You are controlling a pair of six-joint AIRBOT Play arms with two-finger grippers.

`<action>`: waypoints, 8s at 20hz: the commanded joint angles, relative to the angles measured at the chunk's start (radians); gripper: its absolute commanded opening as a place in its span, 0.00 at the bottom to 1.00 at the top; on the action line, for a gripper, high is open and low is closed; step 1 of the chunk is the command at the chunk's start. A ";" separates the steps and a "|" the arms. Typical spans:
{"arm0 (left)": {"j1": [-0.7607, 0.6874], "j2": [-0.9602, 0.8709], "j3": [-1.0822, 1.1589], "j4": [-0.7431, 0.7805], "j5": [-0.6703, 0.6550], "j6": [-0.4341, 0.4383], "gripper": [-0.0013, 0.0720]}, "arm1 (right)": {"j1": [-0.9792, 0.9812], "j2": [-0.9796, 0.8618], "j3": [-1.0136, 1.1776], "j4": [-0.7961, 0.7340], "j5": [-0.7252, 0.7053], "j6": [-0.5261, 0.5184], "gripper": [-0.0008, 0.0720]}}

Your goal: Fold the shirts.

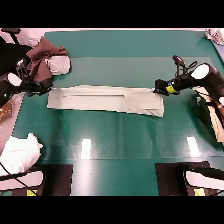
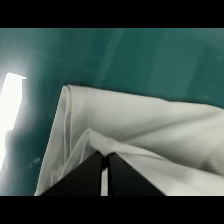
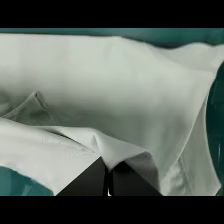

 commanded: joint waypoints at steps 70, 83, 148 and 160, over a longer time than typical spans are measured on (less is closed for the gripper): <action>-0.581 -0.343 0.435 -0.076 -0.251 0.390 0.41 | 0.251 -0.395 0.746 0.480 0.325 0.051 0.04; -0.360 -0.180 0.946 0.446 -0.763 0.039 0.41 | 0.609 -0.569 0.848 0.500 -0.139 0.064 0.04; -0.332 -0.286 0.626 0.544 -0.321 0.098 0.05 | 0.236 -0.520 0.812 0.279 0.470 -0.092 0.54; -0.239 -0.293 0.610 0.589 -0.445 -0.058 0.93 | 0.335 -0.518 0.438 0.543 0.163 -0.247 0.86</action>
